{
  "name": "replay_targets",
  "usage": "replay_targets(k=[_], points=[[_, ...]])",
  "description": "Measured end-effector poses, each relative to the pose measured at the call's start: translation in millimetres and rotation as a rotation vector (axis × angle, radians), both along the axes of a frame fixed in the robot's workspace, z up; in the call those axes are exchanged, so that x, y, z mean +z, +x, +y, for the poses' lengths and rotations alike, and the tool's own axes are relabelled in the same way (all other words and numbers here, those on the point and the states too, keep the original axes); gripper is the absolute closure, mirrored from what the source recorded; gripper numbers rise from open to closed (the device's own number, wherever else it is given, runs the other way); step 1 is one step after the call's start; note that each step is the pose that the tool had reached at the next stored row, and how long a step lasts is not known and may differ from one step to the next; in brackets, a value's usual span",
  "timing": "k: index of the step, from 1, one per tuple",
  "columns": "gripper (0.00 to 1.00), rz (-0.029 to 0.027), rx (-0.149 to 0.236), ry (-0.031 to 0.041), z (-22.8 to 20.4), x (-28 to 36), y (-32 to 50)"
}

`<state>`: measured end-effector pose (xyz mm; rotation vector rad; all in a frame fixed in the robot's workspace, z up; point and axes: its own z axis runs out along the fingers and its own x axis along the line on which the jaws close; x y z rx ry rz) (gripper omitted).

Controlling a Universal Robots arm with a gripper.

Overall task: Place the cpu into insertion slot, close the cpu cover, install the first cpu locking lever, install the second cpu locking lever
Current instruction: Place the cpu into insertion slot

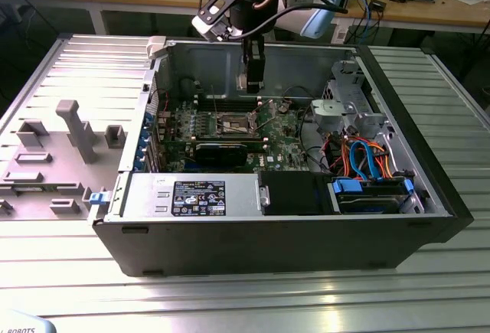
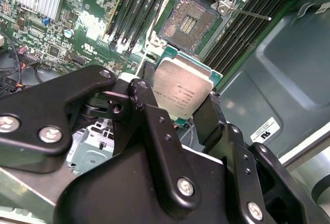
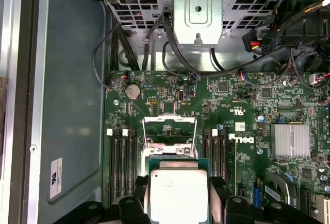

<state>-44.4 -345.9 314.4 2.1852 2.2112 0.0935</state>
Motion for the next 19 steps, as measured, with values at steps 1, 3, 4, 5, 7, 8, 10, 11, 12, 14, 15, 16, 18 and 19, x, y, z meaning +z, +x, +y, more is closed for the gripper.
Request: replay_targets(k=[1, 3, 4, 5, 7, 8, 10, 11, 12, 14, 15, 16, 18, 19], points=[[0.45, 0.0, 0.0, 0.0, 0.0, -0.2, 0.0], [0.45, 0.0, 0.0, 0.0, 0.0, -0.6, 0.0], [0.45, 0.0001, 0.0, 0.0001, 0.0, -1.0, 0.0], [0.45, 0.0003, 0.0, 0.0, 0.0, -1.2, 0.0], [0.45, 0.0007, 0.0, -0.0001, 0.0, -1.5, 0.0], [0.45, 0.0007, 0.0, -0.0001, 0.0, -1.6, 0.0], [0.45, 0.0009, 0.0, 0.0001, 0.0, -2.1, 0.0], [0.45, 0.0012, 0.0, 0.0, 0.0, -2.3, 0.0], [0.45, 0.0012, 0.0, -0.0001, 0.0, -2.4, 0.0], [0.45, 0.0012, 0.0, 0.0, 0.0, -4.0, 0.0], [0.45, 0.0012, 0.0, -0.0001, 0.0, -4.1, 0.0], [0.45, 0.0012, 0.0, 0.0, 0.0, -4.1, 0.0], [0.45, 0.0012, 0.0, 0.0, 0.0, -4.5, 0.0], [0.45, 0.0013, 0.0, 0.0, 0.0, -6.1, 0.0]])
